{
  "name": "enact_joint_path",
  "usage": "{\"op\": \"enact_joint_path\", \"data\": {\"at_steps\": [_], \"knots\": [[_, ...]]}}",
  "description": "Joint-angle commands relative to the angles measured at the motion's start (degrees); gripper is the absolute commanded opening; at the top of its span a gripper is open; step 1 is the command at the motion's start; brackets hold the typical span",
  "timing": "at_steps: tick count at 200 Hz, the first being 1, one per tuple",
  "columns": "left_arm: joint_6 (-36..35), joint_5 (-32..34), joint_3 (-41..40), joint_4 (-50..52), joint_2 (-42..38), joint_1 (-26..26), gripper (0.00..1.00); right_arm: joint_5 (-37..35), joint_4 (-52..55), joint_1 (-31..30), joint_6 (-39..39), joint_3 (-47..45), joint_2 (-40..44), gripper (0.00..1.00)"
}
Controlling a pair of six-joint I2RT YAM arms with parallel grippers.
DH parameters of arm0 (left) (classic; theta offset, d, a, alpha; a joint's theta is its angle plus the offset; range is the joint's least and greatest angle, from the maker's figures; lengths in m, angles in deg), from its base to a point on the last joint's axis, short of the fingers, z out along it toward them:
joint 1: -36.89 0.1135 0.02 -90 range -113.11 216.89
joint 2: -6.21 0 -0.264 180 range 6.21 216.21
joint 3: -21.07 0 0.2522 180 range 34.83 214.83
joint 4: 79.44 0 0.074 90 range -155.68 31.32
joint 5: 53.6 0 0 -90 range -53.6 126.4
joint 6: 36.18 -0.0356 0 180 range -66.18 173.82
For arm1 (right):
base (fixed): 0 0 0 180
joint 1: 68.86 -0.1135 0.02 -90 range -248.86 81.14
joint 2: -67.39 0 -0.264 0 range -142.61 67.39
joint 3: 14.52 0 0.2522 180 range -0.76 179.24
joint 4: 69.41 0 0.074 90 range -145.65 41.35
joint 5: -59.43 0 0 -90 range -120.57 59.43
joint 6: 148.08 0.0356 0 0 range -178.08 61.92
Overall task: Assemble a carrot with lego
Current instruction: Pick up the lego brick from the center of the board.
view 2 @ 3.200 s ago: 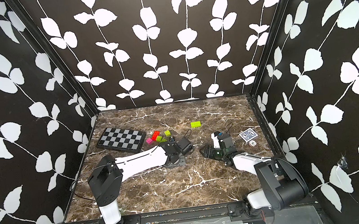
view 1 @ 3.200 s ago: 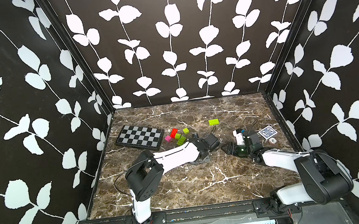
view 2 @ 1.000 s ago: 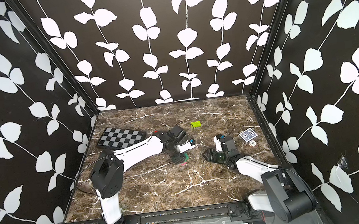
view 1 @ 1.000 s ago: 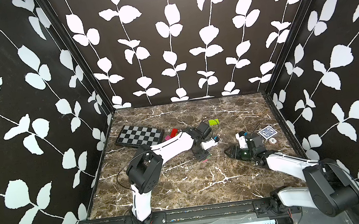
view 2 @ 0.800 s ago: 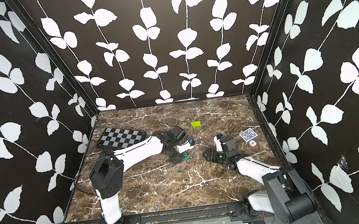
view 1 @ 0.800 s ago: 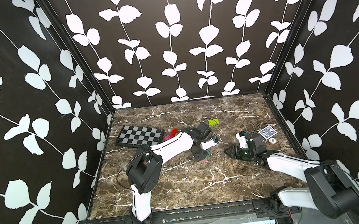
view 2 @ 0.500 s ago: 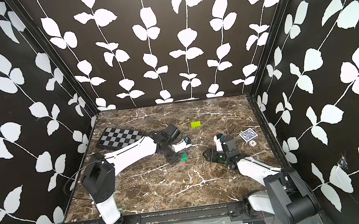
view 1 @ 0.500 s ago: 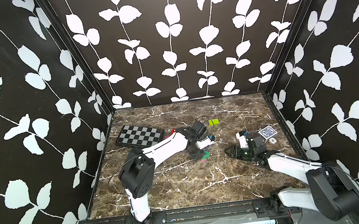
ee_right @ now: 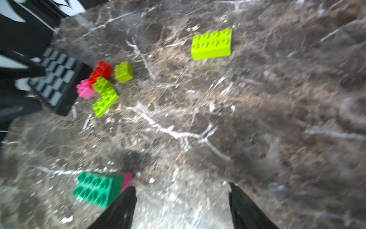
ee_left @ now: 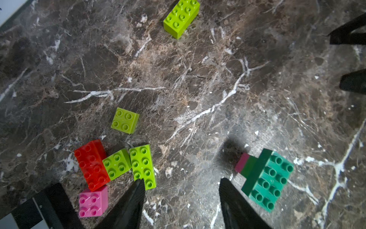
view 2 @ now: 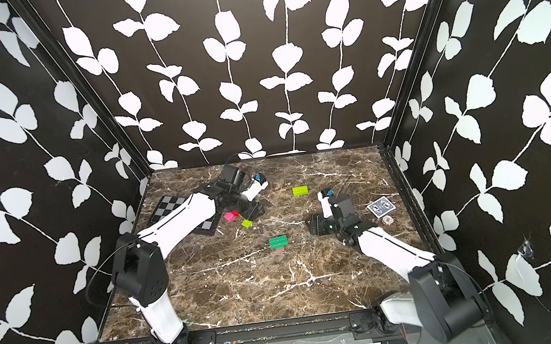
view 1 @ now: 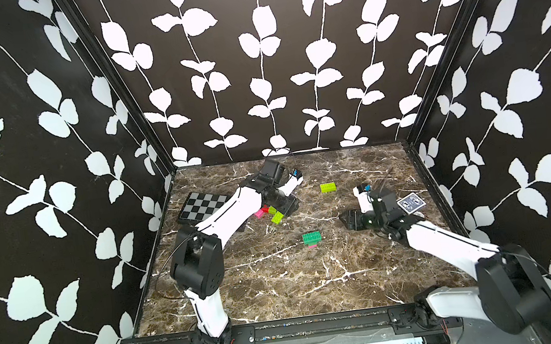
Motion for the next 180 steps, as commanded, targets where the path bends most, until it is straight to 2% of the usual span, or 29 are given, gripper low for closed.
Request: {"op": "enact_joint_path", "data": {"at_steps": [1, 32, 78, 126, 153, 180], "knots": [[4.4, 1.2, 3.4, 2.8, 1.0, -0.1, 0.61, -7.3, -0.4, 0.3, -4.0, 9.3, -8.4, 0.77], [7.9, 0.9, 0.1, 0.5, -2.1, -0.2, 0.61, -4.4, -2.8, 2.1, -3.1, 22.9, -23.6, 0.79], [9.0, -0.5, -3.2, -0.6, -6.4, -0.2, 0.62, -2.0, -2.8, 3.5, 0.2, 39.6, -39.7, 0.81], [7.4, -0.9, -3.3, 0.6, -7.6, -0.2, 0.62, 1.9, -0.8, 4.4, 1.3, 50.4, -49.8, 0.82], [7.0, -0.9, -3.8, 0.8, -8.1, -0.2, 0.63, 8.8, 2.8, 4.9, 2.3, 56.4, -54.9, 0.80], [6.8, -0.3, -4.3, 1.3, -8.3, -0.2, 0.63, 13.9, 6.4, 4.9, 0.2, 58.3, -55.3, 0.76]]}}
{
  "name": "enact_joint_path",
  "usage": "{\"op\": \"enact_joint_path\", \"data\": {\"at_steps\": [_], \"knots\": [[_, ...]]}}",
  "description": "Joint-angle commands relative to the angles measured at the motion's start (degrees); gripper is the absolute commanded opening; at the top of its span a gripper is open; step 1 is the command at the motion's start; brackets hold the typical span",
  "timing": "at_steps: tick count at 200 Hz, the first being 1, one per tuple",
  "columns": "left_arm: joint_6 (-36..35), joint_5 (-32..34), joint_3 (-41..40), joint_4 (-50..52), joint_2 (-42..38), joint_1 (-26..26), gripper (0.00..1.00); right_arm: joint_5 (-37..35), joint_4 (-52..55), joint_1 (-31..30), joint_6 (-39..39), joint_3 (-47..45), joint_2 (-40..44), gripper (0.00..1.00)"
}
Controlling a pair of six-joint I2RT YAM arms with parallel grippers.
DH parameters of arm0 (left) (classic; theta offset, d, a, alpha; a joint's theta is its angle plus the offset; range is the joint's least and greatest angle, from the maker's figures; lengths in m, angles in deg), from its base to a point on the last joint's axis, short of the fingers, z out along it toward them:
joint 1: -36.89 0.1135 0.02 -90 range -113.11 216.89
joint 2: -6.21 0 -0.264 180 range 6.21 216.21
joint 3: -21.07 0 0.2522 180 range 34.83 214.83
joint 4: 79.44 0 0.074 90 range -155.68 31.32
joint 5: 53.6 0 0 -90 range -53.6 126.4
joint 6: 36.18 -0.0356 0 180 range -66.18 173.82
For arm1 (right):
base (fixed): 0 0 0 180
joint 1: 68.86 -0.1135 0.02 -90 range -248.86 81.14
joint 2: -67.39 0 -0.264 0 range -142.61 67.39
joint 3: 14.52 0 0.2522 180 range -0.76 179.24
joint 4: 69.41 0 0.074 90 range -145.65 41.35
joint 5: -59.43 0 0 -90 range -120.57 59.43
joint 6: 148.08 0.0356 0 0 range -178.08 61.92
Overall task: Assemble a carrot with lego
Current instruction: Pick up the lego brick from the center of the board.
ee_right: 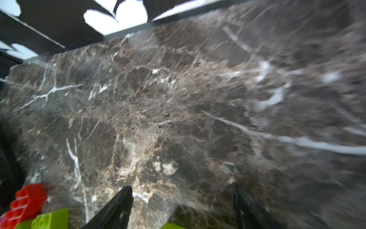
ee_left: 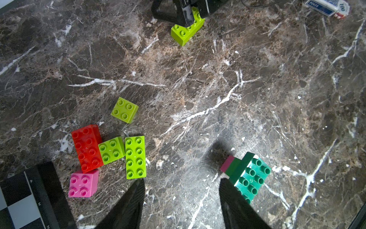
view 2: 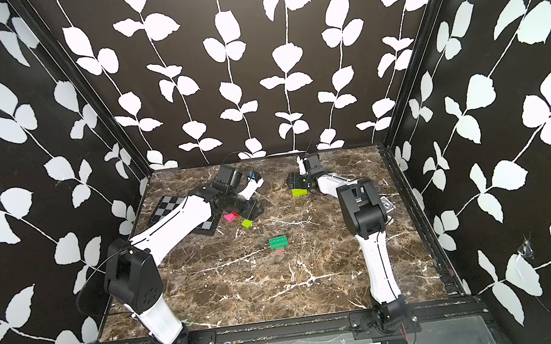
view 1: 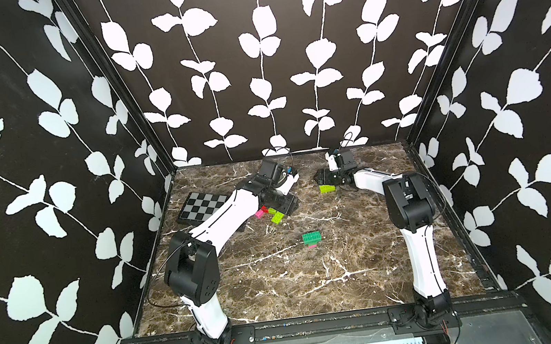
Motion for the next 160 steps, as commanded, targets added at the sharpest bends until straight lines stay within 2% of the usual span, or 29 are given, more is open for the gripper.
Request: {"op": "enact_joint_path", "data": {"at_steps": [1, 53, 83, 117, 160], "knots": [[-0.8, -0.1, -1.2, 1.4, -3.1, -0.1, 0.63, 6.7, 4.7, 0.3, -1.2, 3.1, 0.0, 0.76], [-1.1, 0.7, -2.6, 2.0, -3.8, -0.1, 0.63, 9.0, 13.3, 0.4, -13.0, -1.6, 5.7, 0.69], [-1.3, 0.7, -2.7, 2.4, -3.9, -0.1, 0.63, 9.0, 14.3, 0.2, -16.8, -4.3, 8.0, 0.67], [-1.5, 0.6, -3.1, 2.6, -4.4, 0.0, 0.63, 5.0, 15.8, -1.3, -20.3, -4.8, 8.3, 0.64], [-1.8, 0.8, -3.8, 2.6, -5.8, -0.1, 0.63, -2.0, 17.5, -3.0, -24.2, -4.2, 7.7, 0.64]]}}
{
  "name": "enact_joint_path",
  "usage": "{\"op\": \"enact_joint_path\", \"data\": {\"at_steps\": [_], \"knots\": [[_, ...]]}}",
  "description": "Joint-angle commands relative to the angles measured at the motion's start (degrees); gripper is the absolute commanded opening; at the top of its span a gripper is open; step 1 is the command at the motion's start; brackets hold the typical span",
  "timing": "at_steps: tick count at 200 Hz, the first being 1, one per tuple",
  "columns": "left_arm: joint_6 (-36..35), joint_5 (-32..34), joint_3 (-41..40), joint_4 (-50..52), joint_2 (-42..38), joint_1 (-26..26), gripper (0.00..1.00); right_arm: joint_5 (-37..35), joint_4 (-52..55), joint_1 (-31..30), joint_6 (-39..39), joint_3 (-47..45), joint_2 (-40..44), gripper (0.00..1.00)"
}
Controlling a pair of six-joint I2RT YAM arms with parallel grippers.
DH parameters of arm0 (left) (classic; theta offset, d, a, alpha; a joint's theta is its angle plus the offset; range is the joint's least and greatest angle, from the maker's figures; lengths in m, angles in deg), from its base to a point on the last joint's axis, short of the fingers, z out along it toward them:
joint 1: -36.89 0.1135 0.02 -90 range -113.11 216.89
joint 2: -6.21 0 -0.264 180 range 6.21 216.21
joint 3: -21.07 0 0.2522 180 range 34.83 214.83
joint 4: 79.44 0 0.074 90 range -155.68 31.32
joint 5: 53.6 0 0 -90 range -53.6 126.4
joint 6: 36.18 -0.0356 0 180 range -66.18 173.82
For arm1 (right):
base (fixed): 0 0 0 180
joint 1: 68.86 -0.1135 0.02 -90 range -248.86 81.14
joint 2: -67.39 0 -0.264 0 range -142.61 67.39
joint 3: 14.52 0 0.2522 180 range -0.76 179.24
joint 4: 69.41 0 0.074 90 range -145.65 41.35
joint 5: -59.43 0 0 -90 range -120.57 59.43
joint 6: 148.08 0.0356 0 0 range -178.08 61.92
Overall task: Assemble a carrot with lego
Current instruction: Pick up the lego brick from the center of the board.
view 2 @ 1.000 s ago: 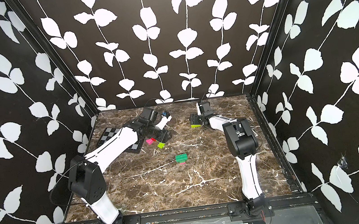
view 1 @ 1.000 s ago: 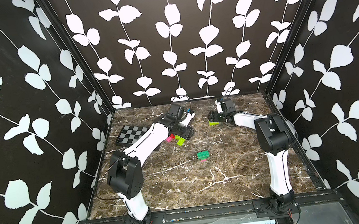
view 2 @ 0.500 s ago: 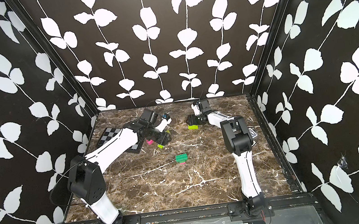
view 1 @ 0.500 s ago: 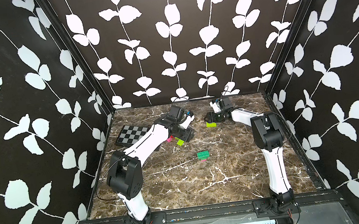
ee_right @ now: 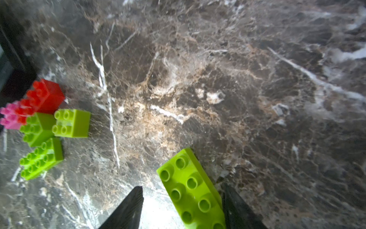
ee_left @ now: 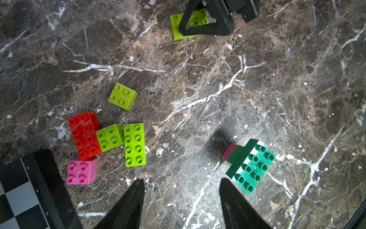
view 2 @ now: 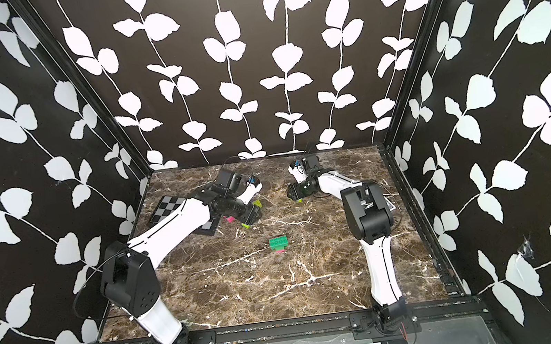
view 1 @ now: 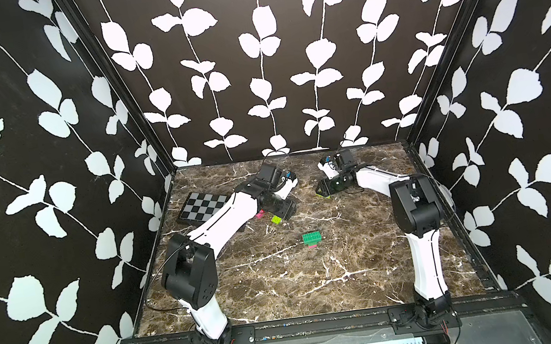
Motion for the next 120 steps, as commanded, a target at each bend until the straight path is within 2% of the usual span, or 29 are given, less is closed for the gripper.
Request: {"op": "enact_joint_path", "data": {"at_steps": [1, 34, 78, 120], "knots": [[-0.8, 0.2, -1.0, 1.5, -3.7, -0.1, 0.63, -5.1, 1.6, -1.1, -3.8, -0.9, 1.0, 0.64], [-1.1, 0.4, -1.7, 1.2, -4.4, -0.1, 0.63, -6.4, 3.8, -1.7, -6.5, 0.9, -0.5, 0.63], [-0.9, 0.4, -2.6, 0.8, -4.8, -0.1, 0.64, -7.3, 4.3, -2.0, -8.6, 2.4, -1.9, 0.52], [-0.8, 0.6, -4.0, 0.4, -5.5, -0.1, 0.64, -6.5, 6.2, -2.1, -9.7, 6.0, -4.4, 0.47]]}}
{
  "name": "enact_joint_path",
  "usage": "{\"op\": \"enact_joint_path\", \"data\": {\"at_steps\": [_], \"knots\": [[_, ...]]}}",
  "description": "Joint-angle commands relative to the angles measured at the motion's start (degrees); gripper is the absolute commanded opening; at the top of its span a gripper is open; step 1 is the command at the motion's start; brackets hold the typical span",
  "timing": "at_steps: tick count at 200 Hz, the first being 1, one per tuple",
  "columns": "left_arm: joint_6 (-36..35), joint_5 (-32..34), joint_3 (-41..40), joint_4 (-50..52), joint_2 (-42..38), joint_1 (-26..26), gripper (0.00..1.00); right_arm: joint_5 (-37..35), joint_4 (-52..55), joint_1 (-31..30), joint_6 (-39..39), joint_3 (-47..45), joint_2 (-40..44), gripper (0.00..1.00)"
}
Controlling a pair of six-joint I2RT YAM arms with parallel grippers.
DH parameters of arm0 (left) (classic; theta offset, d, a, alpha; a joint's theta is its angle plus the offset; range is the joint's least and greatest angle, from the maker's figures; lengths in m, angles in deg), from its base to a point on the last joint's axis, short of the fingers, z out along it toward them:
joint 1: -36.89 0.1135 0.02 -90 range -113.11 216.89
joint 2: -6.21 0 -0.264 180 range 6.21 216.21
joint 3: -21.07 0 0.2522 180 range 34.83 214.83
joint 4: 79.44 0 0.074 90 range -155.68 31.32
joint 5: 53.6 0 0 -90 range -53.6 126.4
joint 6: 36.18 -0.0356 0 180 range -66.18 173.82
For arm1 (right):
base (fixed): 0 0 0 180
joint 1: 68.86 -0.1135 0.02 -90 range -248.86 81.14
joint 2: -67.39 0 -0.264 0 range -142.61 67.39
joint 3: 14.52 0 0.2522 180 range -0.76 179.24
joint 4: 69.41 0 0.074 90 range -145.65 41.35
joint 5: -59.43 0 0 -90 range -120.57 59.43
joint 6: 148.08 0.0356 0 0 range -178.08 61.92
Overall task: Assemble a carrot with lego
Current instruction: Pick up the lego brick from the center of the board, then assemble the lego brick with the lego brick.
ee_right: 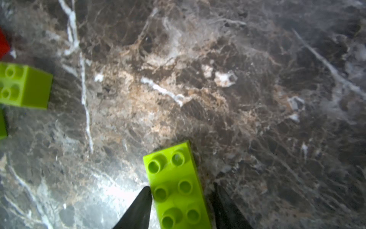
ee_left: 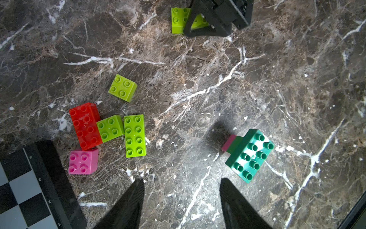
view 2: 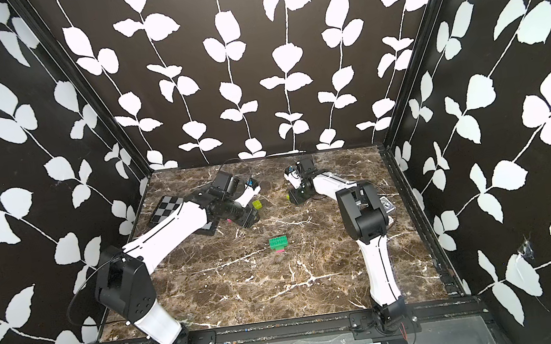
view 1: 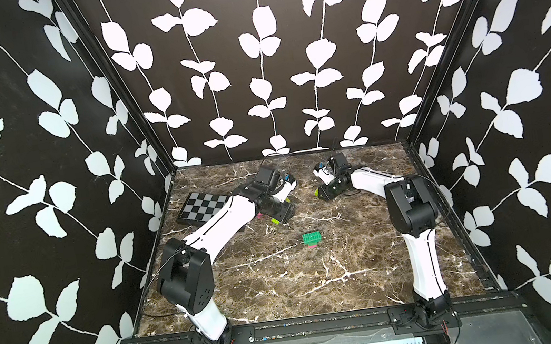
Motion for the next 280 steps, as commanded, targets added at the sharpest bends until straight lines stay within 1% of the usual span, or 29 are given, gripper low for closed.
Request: {"op": "enact_joint_path", "data": {"at_steps": [1, 16, 55, 67, 84, 93, 105, 117, 128, 141, 148, 171, 184, 195, 212, 253, 280], "knots": [[-0.3, 0.2, -1.4, 0.3, -3.5, -0.1, 0.64, -0.2, 1.7, -0.4, -1.5, 3.4, -2.2, 0.47], [-0.4, 0.2, -1.7, 0.3, -3.7, 0.0, 0.64, -0.1, 2.2, -0.4, -1.7, 4.4, -2.8, 0.45], [-0.3, 0.6, -2.4, 0.0, -4.2, 0.1, 0.64, 0.9, 4.0, -0.4, -2.5, 6.3, -3.7, 0.34], [0.1, 0.4, -2.9, 0.2, -4.6, 0.4, 0.64, 2.1, 4.0, -0.4, -2.9, 6.1, -2.6, 0.29], [1.4, -0.4, -4.3, 0.2, -6.0, 1.4, 0.64, 4.3, 2.9, -0.4, -4.9, 4.1, 1.2, 0.23], [2.2, -1.4, -5.3, 0.0, -7.2, 2.1, 0.64, 5.1, 1.8, -0.7, -7.6, 1.6, 4.4, 0.22], [3.5, -2.7, -7.0, -0.3, -9.2, 3.0, 0.64, 7.3, 0.5, -1.1, -13.2, -3.1, 9.5, 0.21], [4.5, -3.5, -9.2, -1.0, -11.6, 3.6, 0.64, 11.3, -1.8, -1.4, -19.2, -9.0, 15.1, 0.19], [5.6, -3.9, -10.8, -1.3, -13.6, 4.4, 0.64, 17.0, -2.5, -1.4, -24.7, -13.7, 19.7, 0.20], [6.8, -4.6, -12.8, -1.7, -15.9, 5.5, 0.64, 22.4, 1.8, -1.7, -32.4, -15.8, 23.2, 0.22], [7.5, -5.0, -13.8, -1.9, -16.9, 6.2, 0.64, 23.5, 5.3, -2.3, -36.2, -15.8, 24.0, 0.22], [8.5, -5.4, -15.8, -2.0, -19.9, 8.6, 0.64, 20.9, 11.6, -5.8, -44.2, -16.0, 25.5, 0.22], [8.6, -5.1, -16.3, -1.3, -21.2, 9.6, 0.64, 18.6, 13.4, -8.2, -46.9, -16.0, 25.7, 0.23], [8.5, -4.6, -16.3, -0.7, -22.1, 10.0, 0.64, 16.8, 13.4, -9.9, -47.3, -16.2, 25.8, 0.26], [8.1, -3.0, -16.4, -0.1, -23.0, 10.3, 0.64, 14.3, 14.4, -12.6, -48.5, -15.8, 25.4, 0.26], [8.2, -1.6, -17.3, -0.5, -23.3, 10.9, 0.64, 11.2, 20.4, -16.2, -50.5, -13.4, 22.9, 0.23], [7.9, -1.2, -17.9, -0.6, -23.2, 11.1, 0.64, 10.4, 21.2, -17.4, -50.6, -13.5, 22.1, 0.22]]}}
